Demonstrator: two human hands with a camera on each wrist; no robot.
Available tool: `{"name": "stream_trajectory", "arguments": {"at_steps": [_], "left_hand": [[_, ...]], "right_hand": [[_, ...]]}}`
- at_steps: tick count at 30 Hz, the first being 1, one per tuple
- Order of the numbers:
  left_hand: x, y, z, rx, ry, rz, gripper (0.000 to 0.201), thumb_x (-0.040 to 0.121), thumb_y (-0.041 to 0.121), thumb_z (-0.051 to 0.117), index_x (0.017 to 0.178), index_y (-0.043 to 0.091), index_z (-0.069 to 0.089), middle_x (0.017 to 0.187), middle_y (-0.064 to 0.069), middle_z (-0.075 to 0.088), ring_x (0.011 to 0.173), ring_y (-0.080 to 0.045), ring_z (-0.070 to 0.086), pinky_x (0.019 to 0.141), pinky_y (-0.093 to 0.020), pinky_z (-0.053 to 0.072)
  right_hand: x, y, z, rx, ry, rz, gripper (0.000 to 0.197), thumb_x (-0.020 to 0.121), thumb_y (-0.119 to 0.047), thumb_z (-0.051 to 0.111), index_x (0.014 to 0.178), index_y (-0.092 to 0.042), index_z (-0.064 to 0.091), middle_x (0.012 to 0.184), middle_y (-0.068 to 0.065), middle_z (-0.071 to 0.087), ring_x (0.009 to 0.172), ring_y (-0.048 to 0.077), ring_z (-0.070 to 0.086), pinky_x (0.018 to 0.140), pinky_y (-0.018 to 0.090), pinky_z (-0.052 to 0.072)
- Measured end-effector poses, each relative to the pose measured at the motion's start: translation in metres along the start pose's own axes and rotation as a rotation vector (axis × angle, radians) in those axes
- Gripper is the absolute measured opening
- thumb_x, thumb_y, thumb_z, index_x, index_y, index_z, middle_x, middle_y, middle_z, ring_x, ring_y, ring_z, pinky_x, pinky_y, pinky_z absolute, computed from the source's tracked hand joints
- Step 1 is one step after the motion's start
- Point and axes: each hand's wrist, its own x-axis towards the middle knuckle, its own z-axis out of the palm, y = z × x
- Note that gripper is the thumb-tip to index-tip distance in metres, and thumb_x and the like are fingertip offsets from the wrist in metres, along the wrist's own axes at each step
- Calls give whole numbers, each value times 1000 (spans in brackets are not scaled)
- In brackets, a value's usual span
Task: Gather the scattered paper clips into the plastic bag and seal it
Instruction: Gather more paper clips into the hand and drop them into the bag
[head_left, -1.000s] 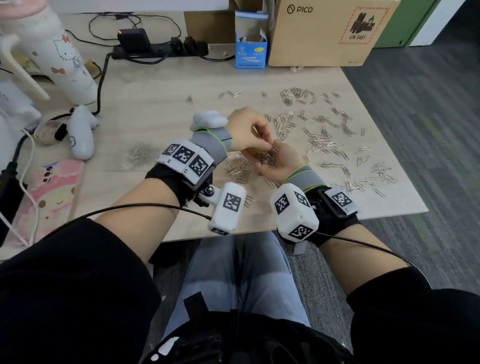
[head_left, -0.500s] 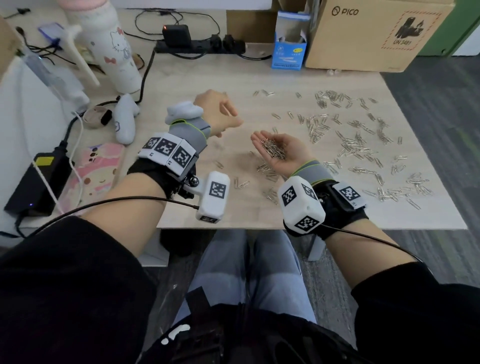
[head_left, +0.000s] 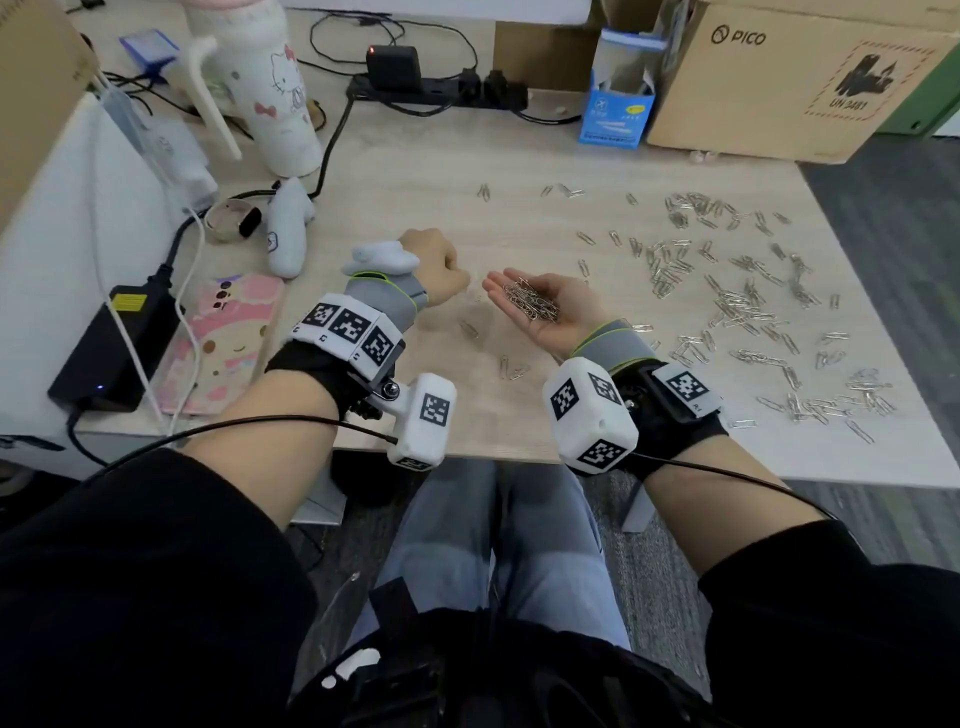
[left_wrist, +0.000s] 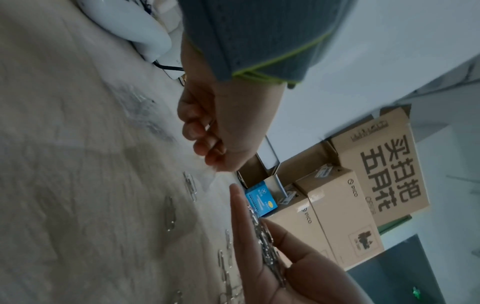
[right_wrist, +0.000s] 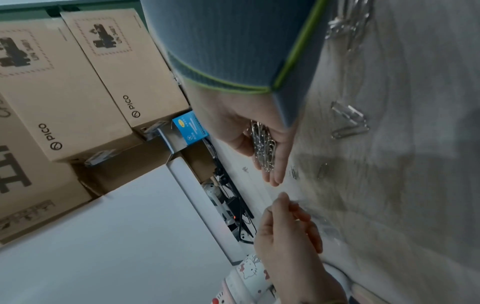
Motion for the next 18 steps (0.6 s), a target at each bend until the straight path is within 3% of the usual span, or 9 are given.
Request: {"name": "stream_trajectory", "arguments": {"at_steps": [4, 7, 11, 14, 16, 18], "left_hand": [[-3, -5, -5, -135, 37, 59, 17, 83, 22, 53, 71, 12, 62, 62, -4, 53, 73, -26, 48, 62, -28, 35], [-5, -13, -7, -222, 46, 57, 21, 82, 19, 52, 63, 13, 59, 55, 3, 48, 70, -26, 48, 58, -29, 33], [-12, -15, -12, -299, 60, 78, 25, 71, 31, 48, 48, 22, 48, 61, -11, 54, 68, -25, 48, 62, -33, 37], [-14, -15, -14, -340, 74, 100, 23, 66, 34, 44, 50, 19, 50, 68, -19, 58, 67, -25, 48, 65, -39, 41], [-13, -16, -15, -349, 79, 110, 23, 65, 33, 43, 51, 17, 51, 66, -18, 57, 66, -25, 47, 63, -37, 39], [-13, -17, -16, -363, 84, 112, 23, 64, 32, 42, 49, 16, 50, 61, -15, 54, 64, -25, 45, 59, -32, 35]], "right_hand": [[2, 2, 19, -27, -15, 12, 27, 99, 1, 26, 93, 8, 52, 141, 22, 43, 131, 35, 43, 108, 40, 36], [4, 3, 30, -83, -20, 39, 28, 99, 0, 27, 91, 9, 52, 139, 23, 45, 131, 36, 42, 106, 39, 37], [7, 5, 40, -120, -22, 74, 31, 100, -3, 26, 88, 11, 51, 106, 31, 54, 132, 40, 39, 109, 41, 35], [6, 4, 50, -177, -26, 90, 37, 102, -12, 26, 88, 12, 50, 106, 32, 52, 130, 41, 40, 101, 44, 38], [5, 3, 58, -232, -23, 96, 40, 103, -17, 25, 104, 15, 49, 110, 31, 50, 121, 41, 46, 92, 43, 44], [3, 2, 64, -265, -28, 95, 46, 103, -21, 25, 125, 17, 39, 129, 31, 44, 109, 39, 52, 82, 41, 51]]}}
